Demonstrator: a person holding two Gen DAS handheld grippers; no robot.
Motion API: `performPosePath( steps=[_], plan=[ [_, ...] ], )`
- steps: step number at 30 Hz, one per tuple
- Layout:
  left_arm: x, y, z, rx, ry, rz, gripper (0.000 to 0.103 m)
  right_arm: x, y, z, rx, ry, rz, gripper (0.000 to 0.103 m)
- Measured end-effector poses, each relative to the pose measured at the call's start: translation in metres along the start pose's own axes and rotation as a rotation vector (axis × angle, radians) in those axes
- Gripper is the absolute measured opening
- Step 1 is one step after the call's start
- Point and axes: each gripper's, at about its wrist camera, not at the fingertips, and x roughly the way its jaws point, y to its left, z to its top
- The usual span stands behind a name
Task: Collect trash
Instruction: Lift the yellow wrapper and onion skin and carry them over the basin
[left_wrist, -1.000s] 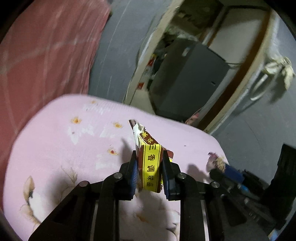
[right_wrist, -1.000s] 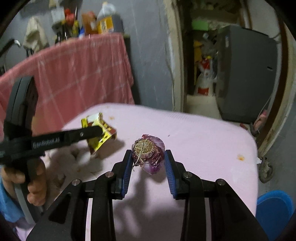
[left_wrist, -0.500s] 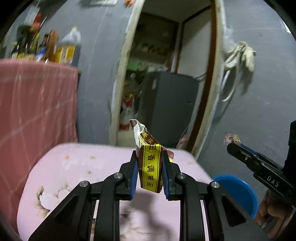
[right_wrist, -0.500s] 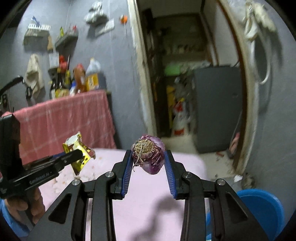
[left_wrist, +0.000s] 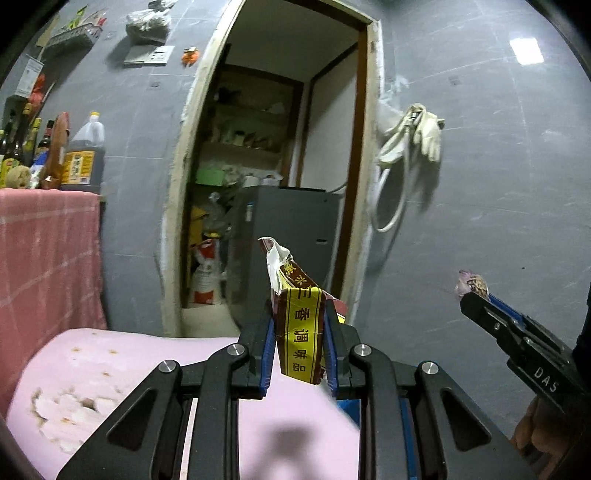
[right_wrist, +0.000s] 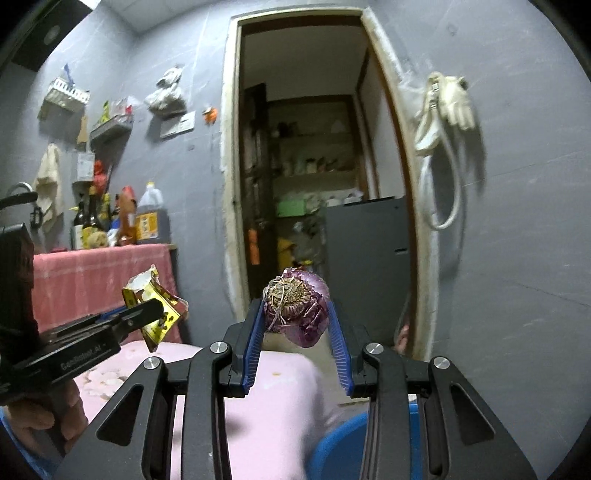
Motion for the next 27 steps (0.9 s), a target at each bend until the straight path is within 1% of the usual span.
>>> performPosePath(
  steps=[6,12,17,21,22,27],
  plan=[
    [0.012,-0.036,-0.005,0.026,0.007,-0.047,0.019,-0.023,-0.028,-0.002,0.008,-0.036,-0.086,0.032],
    [0.027,-0.066,-0.017,0.04,0.032,-0.09,0.019,-0.034,-0.056,-0.011,0.041,-0.023,-0.155,0.032],
    [0.039,-0.085,-0.029,0.053,0.065,-0.116,0.019,-0.034,-0.066,-0.016,0.06,0.003,-0.176,0.032],
    [0.056,-0.092,-0.042,0.042,0.13,-0.131,0.019,-0.028,-0.078,-0.026,0.095,0.05,-0.194,0.032],
    [0.061,-0.093,-0.046,0.033,0.153,-0.139,0.019,-0.028,-0.078,-0.026,0.095,0.05,-0.194,0.032],
    [0.083,-0.097,-0.061,-0.001,0.251,-0.169,0.019,-0.015,-0.087,-0.042,0.109,0.137,-0.21,0.033]
  ],
)
